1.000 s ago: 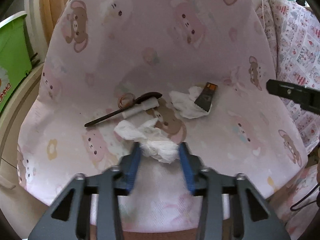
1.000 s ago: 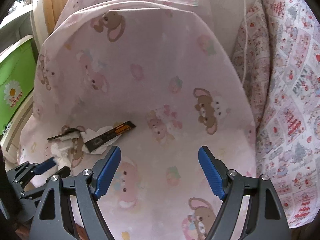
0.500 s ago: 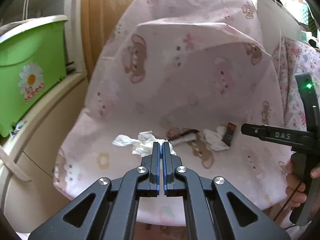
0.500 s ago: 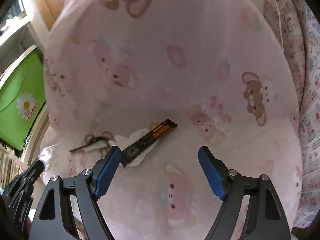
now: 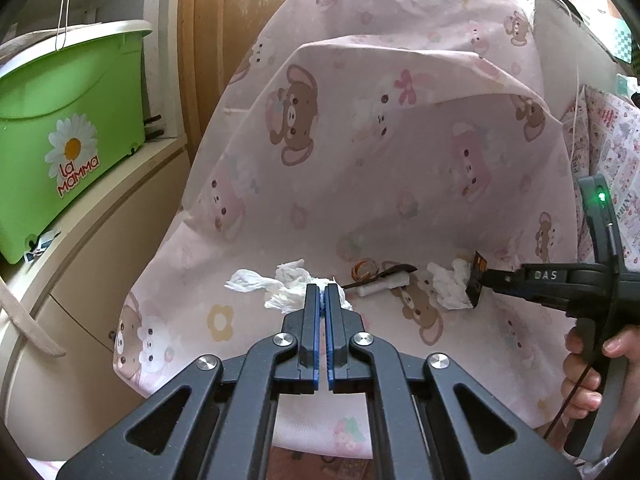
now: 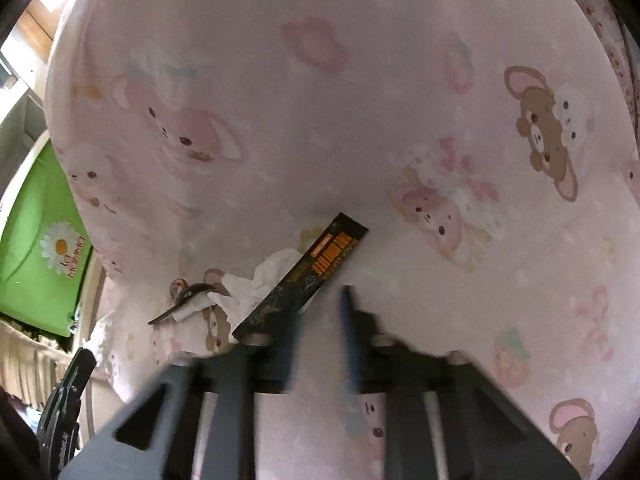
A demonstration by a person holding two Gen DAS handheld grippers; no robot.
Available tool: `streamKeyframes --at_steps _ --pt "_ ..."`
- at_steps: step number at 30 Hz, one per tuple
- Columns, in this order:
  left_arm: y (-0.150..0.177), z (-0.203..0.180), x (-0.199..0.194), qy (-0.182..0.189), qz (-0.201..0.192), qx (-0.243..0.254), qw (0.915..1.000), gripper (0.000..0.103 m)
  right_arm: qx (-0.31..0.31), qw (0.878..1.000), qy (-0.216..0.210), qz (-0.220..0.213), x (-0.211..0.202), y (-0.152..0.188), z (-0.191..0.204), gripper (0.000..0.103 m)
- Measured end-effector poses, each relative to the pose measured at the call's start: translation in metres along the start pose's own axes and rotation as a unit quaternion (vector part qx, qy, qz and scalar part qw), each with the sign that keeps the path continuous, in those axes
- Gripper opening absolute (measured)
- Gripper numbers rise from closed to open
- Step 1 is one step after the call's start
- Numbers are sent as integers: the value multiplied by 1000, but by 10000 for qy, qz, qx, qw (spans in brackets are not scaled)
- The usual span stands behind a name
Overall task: Collect trash
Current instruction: 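Grasp the crumpled white tissue with the left tool while the right tool closes beside the black-orange strip, then grasp the end of the black-orange strip with the right tool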
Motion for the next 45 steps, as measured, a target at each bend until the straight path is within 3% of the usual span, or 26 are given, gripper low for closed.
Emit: streamKeyframes --at_steps 7,17,22,28,30,31,32,33,36,38,45 --pt "3 -5 -1 -27 6 122 9999 2 -217 9995 -202 -47 -26 4 -3 3" --pt "4 2 -6 -129 -30 116 9998 2 -978 9921 -695 354 -59 21 -7 2" --pt "4 4 -9 -139 -60 77 9999 2 -824 9911 -955 423 -66 24 -13 2" --pt "4 4 -9 -145 -73 84 9998 2 -867 9944 -559 211 -63 20 -15 3" --pt "4 4 -9 -141 -66 84 9998 2 -813 9949 -541 263 -53 17 -12 14" --pt "4 4 -9 -145 -61 83 9998 2 -729 9952 -583 300 -47 14 -10 21" --pt "4 4 -9 -152 -55 84 9998 2 -621 9956 -639 306 -42 12 -9 37" --pt "4 4 -8 -159 -44 87 9998 2 -510 9957 -718 278 -38 9 -9 47" --pt "5 4 -8 -181 -42 110 9998 2 160 9918 -1224 319 -26 -1 -9 46" --pt "5 3 -9 -202 -62 148 9997 2 513 9884 -1369 416 -16 -5 -11 36" --pt "4 4 -9 -241 -102 220 9994 2 1481 9780 -1395 463 13 -9 -26 32"
Point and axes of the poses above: each gripper's, at about its wrist camera, not at the fingertips, and x roughly the way its jaws point, z to its left, y to its underside, the point moved 5 cm from there along x, roughly the way its jaws point, and after that the axes turned 1 degree about x, right-handed, at the moved point
